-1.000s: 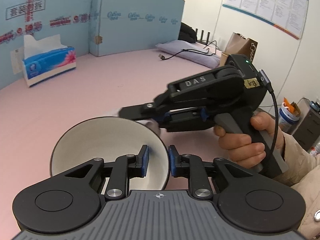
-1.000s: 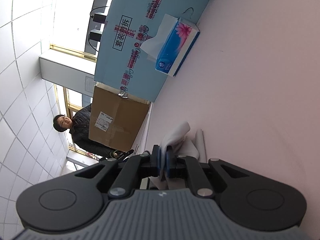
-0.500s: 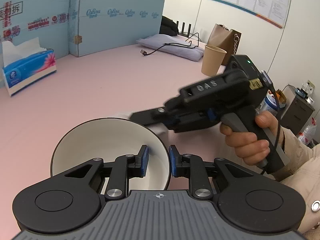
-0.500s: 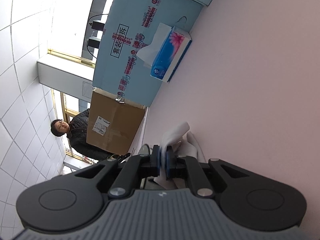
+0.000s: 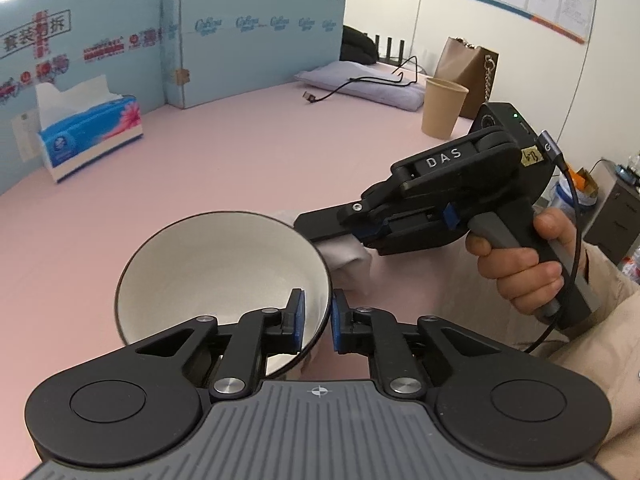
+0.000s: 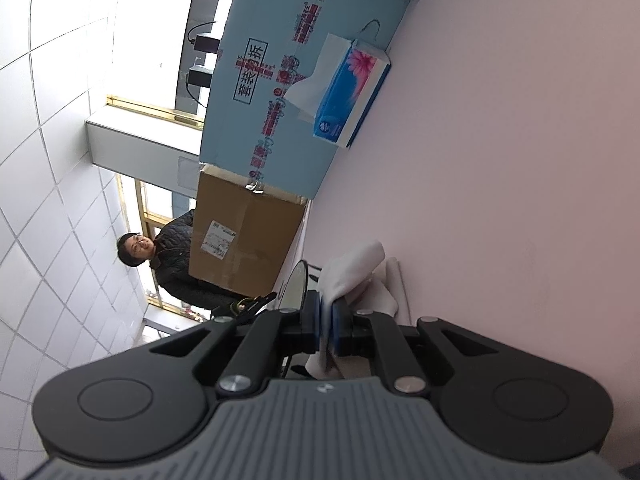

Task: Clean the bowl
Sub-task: 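Continue wiping the outer wall near the rim with the right gripper while the left gripper holds the bowl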

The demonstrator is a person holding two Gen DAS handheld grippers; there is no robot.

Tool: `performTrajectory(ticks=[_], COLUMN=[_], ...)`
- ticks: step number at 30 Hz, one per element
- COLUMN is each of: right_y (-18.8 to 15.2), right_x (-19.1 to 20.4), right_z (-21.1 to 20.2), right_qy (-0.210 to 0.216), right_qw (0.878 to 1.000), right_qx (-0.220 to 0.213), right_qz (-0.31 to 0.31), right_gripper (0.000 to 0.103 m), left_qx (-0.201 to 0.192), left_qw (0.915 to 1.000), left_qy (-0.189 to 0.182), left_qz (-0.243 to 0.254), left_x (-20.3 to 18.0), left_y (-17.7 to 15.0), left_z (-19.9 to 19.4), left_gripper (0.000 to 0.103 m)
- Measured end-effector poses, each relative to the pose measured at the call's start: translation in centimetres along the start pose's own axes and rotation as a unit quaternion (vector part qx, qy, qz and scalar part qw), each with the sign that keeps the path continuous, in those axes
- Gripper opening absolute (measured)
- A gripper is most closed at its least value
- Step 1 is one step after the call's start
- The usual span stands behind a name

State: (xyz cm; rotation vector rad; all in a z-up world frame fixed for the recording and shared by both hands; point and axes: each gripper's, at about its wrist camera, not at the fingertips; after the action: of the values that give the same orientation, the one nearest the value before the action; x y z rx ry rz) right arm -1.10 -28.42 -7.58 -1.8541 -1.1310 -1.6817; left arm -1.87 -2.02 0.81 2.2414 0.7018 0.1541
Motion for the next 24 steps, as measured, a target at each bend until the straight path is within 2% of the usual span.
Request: performTrajectory(ticks=[15, 24], right_y=[2.5, 3.2], right_x=[-0.1, 0.1], right_z=[3.2, 5.0], right_qy=[-0.002, 0.000], right_qw=[1.000, 1.000], right_qx=[0.007, 0.020], right_qz=[0.001, -0.005], right_gripper=[0.009, 0.009], left_qx=[-0.009, -0.045], left_qw=[1.0000, 0.9988], left_qy=[0.001, -0.008], left_qz=[-0.002, -0.018], left_x=[0.1, 0.5], left_y=[-0.2, -0.5], left_z=[0.1, -0.7], left_gripper=[0.022, 0.031])
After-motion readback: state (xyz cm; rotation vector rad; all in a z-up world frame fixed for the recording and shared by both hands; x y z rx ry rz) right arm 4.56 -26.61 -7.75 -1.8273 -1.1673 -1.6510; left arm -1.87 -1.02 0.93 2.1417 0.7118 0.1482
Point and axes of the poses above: each gripper's, at about its wrist camera, not at the fingertips, and z roughly the way its jaws point, x to its left, y to its top, and after that the axes turned 2 degrees about x, right-handed
